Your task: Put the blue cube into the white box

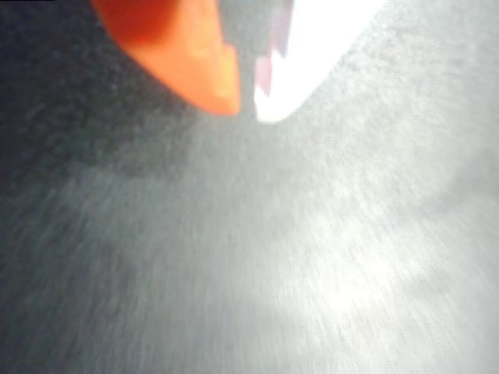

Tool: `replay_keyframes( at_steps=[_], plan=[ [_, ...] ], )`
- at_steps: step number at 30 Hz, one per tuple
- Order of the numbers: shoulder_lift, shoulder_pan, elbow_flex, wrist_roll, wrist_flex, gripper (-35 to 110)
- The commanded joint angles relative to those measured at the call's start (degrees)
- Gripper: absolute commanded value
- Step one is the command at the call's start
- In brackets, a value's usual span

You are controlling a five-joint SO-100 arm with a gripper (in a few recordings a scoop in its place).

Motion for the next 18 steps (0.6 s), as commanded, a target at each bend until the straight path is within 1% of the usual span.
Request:
replay_keyframes(
  at_steps=[1,3,5,8,13,18],
  plan=[
    [0.3,-0.2,3.4,-0.4,-3.3,0],
    [0.3,-0.2,3.6,-1.3,-3.7,0],
    [0.3,0.0,3.6,-0.3,-1.5,0],
    [0.3,0.1,3.6,5.7,4.6,0],
    [0.2,5.7,3.6,-1.1,6.1,0],
    [0.2,6.7,3.6,-1.1,6.1,0]
  ],
)
